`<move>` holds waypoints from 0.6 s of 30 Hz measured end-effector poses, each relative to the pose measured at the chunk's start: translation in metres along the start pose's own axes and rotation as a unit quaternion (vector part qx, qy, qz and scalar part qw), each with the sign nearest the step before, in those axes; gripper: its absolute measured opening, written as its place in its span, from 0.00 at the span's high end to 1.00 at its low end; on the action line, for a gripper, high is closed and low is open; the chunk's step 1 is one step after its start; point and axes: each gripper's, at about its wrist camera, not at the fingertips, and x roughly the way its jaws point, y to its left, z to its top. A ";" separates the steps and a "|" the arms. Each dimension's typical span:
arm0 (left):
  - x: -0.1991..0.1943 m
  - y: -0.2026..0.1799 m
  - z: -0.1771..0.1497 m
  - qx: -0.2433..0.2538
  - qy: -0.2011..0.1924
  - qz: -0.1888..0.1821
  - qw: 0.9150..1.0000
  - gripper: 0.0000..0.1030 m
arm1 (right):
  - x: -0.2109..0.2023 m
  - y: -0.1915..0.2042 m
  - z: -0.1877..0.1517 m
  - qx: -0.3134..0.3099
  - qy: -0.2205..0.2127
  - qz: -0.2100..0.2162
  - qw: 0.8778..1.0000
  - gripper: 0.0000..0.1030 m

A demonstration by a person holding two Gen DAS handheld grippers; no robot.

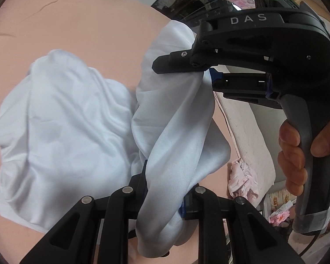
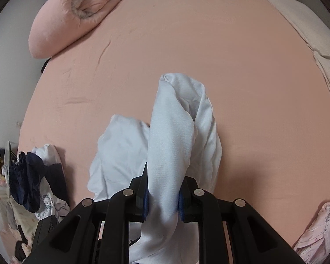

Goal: Fold clothes

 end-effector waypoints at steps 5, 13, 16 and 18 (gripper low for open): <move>-0.006 0.018 0.007 -0.014 -0.001 -0.003 1.000 0.83 | 0.012 0.029 -0.001 -0.025 0.012 -0.006 1.000 0.83; -0.013 0.052 0.018 -0.064 -0.011 -0.005 0.998 0.82 | 0.035 0.075 -0.003 -0.066 0.029 -0.018 0.997 0.83; -0.017 0.062 0.021 -0.071 -0.016 0.005 0.997 0.82 | 0.043 0.086 -0.006 -0.074 0.035 -0.018 0.997 0.83; -0.018 0.067 0.024 -0.075 -0.019 0.013 0.997 0.82 | 0.048 0.092 -0.008 -0.077 0.037 -0.015 0.996 0.83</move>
